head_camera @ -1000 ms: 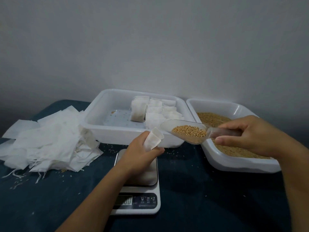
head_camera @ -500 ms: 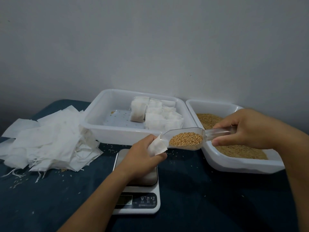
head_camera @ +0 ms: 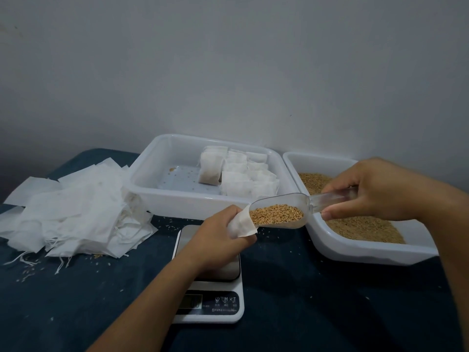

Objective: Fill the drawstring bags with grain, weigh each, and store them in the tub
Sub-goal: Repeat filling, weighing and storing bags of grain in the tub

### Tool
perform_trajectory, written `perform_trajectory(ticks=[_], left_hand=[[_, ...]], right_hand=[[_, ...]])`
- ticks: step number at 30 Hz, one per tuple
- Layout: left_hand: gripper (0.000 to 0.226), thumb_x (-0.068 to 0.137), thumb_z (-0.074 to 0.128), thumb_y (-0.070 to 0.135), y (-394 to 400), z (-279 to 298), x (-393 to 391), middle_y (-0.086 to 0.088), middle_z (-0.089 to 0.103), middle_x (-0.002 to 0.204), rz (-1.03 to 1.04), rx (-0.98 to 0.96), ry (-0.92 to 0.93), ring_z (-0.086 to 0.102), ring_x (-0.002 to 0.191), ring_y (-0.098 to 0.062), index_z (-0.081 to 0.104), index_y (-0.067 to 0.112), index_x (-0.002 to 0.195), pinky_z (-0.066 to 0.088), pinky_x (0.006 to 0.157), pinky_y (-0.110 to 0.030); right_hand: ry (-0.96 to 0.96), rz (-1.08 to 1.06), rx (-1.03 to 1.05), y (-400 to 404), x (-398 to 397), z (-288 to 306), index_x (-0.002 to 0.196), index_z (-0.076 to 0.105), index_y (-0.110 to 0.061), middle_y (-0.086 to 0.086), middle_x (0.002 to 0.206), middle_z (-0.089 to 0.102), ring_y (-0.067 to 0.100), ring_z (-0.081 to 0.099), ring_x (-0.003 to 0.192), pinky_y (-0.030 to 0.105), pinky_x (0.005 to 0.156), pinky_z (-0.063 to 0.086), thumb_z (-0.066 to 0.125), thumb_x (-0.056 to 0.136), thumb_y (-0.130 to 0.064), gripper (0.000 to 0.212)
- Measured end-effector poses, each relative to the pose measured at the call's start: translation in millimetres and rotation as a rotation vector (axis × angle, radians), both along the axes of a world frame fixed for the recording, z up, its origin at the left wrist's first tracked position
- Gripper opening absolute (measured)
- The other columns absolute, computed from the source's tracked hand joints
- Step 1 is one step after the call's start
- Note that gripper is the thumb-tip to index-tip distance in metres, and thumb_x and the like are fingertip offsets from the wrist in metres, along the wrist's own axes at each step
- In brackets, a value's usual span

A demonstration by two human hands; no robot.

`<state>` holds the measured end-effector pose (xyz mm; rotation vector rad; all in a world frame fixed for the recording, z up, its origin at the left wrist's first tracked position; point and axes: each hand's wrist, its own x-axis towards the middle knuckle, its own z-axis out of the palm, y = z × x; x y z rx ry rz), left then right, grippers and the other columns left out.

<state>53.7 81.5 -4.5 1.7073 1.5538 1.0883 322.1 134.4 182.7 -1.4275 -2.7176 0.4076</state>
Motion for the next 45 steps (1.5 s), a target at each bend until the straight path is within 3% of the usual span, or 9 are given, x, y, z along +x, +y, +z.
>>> perform_trajectory(ticks=[7, 12, 19, 25, 34, 45], left_hand=[[0.022, 0.085, 0.078, 0.039, 1.6, -2.7, 0.7, 0.013, 0.069, 0.095, 0.0, -0.005, -0.022, 0.063, 0.084, -0.002, 0.061, 0.034, 0.098, 0.048, 0.07, -0.022], [0.022, 0.084, 0.078, 0.041, 1.7, -2.4, 0.5, 0.017, 0.069, 0.094, -0.007, -0.005, -0.05, 0.062, 0.084, 0.001, 0.06, 0.038, 0.097, 0.042, 0.063, -0.01], [0.021, 0.085, 0.078, 0.041, 2.2, -1.5, -0.1, 0.015, 0.069, 0.095, -0.016, -0.016, -0.084, 0.063, 0.085, 0.0, 0.061, 0.038, 0.096, 0.043, 0.065, -0.013], [0.019, 0.084, 0.079, 0.037, 2.0, -1.2, -0.7, 0.022, 0.067, 0.089, -0.02, 0.001, -0.108, 0.06, 0.078, 0.002, 0.061, 0.037, 0.091, 0.041, 0.062, -0.009], [0.019, 0.086, 0.079, 0.036, 2.4, -0.9, 0.0, 0.015, 0.069, 0.09, -0.019, -0.005, -0.121, 0.062, 0.08, 0.0, 0.063, 0.034, 0.095, 0.043, 0.063, -0.008], [0.019, 0.086, 0.081, 0.032, 2.1, -0.5, 0.5, 0.023, 0.067, 0.085, -0.031, 0.004, -0.149, 0.06, 0.074, 0.004, 0.063, 0.035, 0.092, 0.041, 0.06, -0.007]], right_hand=[[-0.025, 0.01, 0.01, 1.0, -0.4, 3.1, 0.081, 0.074, -0.062, -0.032, 0.082, 0.073, -0.009, 0.065, 0.08, 0.021, 0.065, 0.044, 0.067, 0.05, -0.085, 0.039], [-0.023, 0.023, 0.012, -0.3, -2.3, 5.8, 0.082, 0.074, -0.064, -0.029, 0.082, 0.074, -0.007, 0.066, 0.078, 0.021, 0.063, 0.045, 0.068, 0.05, -0.086, 0.039], [-0.052, 0.014, 0.033, -2.3, -4.9, 9.0, 0.09, 0.079, -0.052, -0.029, 0.078, 0.073, -0.005, 0.065, 0.077, 0.023, 0.064, 0.046, 0.068, 0.051, -0.084, 0.052], [-0.09, 0.004, 0.052, -3.9, -6.8, 13.8, 0.09, 0.078, -0.052, -0.034, 0.076, 0.069, -0.011, 0.062, 0.078, 0.019, 0.061, 0.041, 0.068, 0.053, -0.081, 0.048], [-0.1, 0.005, 0.065, -5.7, -7.2, 17.3, 0.093, 0.079, -0.05, -0.034, 0.075, 0.069, -0.011, 0.063, 0.077, 0.02, 0.061, 0.042, 0.066, 0.051, -0.083, 0.055], [-0.112, -0.006, 0.065, -8.2, -7.0, 20.7, 0.094, 0.079, -0.05, -0.031, 0.078, 0.072, -0.008, 0.064, 0.078, 0.025, 0.066, 0.05, 0.063, 0.048, -0.086, 0.06]])
